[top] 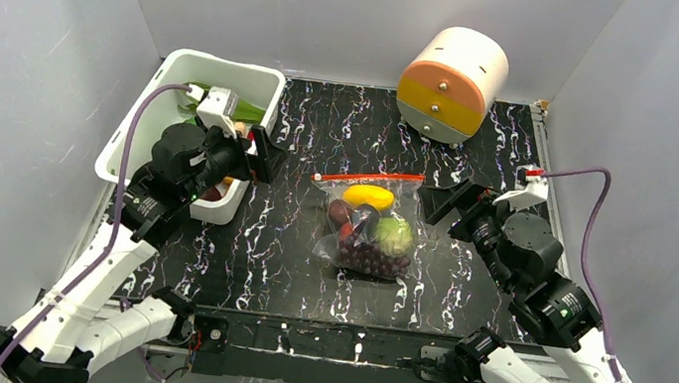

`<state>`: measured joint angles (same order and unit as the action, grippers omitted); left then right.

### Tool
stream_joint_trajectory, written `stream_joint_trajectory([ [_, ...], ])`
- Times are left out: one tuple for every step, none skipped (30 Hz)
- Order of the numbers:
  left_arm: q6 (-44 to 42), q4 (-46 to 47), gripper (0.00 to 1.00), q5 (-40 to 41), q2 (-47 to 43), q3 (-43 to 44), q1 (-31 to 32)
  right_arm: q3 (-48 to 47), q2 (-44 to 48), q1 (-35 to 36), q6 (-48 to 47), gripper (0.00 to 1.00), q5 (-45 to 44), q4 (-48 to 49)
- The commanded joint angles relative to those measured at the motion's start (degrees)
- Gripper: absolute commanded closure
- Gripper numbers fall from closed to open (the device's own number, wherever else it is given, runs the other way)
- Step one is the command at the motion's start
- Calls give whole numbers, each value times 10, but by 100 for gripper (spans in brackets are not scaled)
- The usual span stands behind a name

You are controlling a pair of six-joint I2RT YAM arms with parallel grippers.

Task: Place the food in the zip-top bag and seal the zipper
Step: Reset both arms

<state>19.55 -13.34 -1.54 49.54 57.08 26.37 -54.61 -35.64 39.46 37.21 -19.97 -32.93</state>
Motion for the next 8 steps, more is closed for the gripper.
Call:
stream_joint_trajectory([
  [10,12,2,-6,-13,-7,-1,-16,1,0,3,2,0,25],
  [10,13,2,-7,-13,-7,-1,-16,1,0,4,2,0,25],
  [10,13,2,-7,-12,-7,-1,-16,0,0,4,2,0,25],
  [10,10,2,-6,-10,-4,-1,-17,0,0,4,2,1,25],
  [11,7,2,-5,-7,1,-1,-18,0,0,4,2,1,25],
  [10,2,2,-5,-3,5,-1,-19,0,0,4,2,0,25],
  [9,-3,2,-5,0,8,-1,-20,0,0,3,2,0,26],
  [7,-3,2,-7,0,9,0,-20,0,0,2,2,-1,27],
])
